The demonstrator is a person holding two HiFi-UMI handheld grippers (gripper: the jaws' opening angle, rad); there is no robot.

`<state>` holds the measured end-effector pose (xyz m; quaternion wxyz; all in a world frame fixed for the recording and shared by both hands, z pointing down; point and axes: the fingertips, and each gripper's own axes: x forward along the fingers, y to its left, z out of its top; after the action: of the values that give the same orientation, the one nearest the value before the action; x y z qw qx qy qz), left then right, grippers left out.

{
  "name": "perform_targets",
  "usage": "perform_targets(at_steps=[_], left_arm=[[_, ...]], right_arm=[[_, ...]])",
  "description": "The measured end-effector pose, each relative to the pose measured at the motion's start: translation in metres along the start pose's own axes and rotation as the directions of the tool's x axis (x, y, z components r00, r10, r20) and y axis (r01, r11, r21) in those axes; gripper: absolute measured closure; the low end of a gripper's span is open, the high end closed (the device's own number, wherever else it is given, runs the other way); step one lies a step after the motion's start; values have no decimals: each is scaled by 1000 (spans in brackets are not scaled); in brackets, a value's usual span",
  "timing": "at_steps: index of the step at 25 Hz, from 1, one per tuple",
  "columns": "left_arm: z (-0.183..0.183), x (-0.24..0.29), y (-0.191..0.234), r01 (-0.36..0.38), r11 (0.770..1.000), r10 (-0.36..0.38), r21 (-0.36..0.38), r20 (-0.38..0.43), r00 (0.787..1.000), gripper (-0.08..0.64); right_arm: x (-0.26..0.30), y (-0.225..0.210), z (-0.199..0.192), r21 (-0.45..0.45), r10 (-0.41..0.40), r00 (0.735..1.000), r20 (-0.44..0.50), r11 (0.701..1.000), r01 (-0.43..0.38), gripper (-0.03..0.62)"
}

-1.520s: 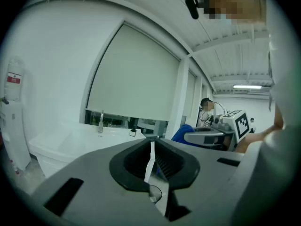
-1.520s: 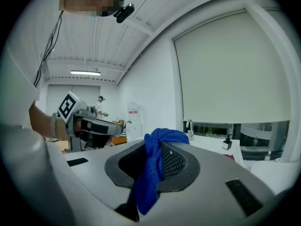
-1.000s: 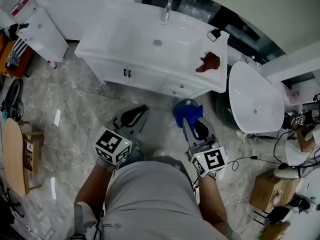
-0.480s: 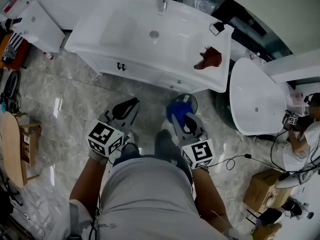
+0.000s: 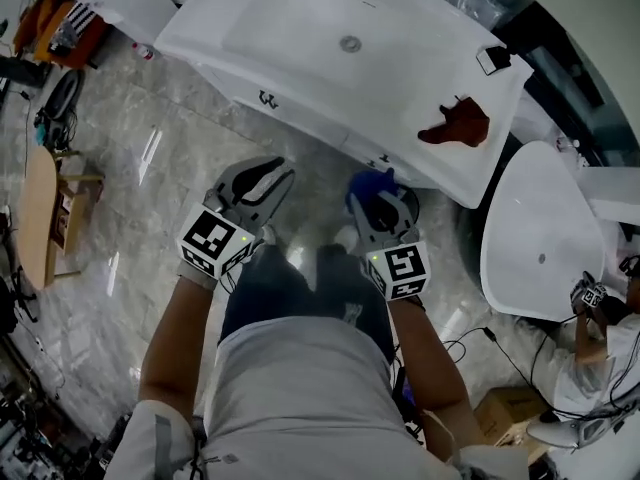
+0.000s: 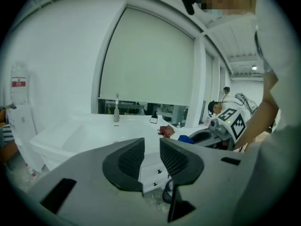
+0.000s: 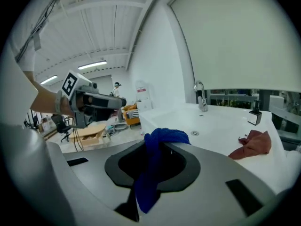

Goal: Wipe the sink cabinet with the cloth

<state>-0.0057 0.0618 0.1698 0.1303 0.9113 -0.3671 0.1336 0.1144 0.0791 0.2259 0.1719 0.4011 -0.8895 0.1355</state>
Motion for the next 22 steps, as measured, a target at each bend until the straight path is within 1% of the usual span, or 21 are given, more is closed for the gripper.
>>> perform_targets(at_steps=[1, 2, 6, 8, 10, 13, 18, 22], left_arm=[[-4, 5, 2, -6, 1000, 6, 7, -5, 1000, 458], [-9, 12, 6, -9, 1000, 9, 15, -8, 1000, 453], [-32, 35, 22, 2, 1000, -2, 4, -10, 1000, 449], [-49, 44, 30, 15, 1000, -15, 3, -31, 999, 443], [-62, 50, 40, 28, 1000, -28, -4, -27, 999, 442], [-79, 58, 56, 49, 998, -49, -29, -8, 999, 442], [-112, 75, 77, 54, 997, -54, -50, -9, 998, 442], [-135, 88, 83, 70, 996, -71, -57, -19, 997, 442]], right_arm=[[9, -3, -9, -2, 9, 1000, -10, 1000, -9, 522], [18, -6, -19, -1, 13, 1000, -18, 1000, -13, 522], [51, -15, -65, 9, 3, 998, -59, 1000, -3, 522], [67, -20, -86, 14, -13, 997, -81, 1000, 15, 522], [84, -25, -103, 28, -32, 995, -90, 999, 35, 521], [108, -30, -122, 45, -59, 994, -89, 997, 63, 522], [144, -48, -150, 51, -125, 989, -81, 990, 130, 520], [166, -69, -162, 70, -179, 982, -58, 981, 182, 521]])
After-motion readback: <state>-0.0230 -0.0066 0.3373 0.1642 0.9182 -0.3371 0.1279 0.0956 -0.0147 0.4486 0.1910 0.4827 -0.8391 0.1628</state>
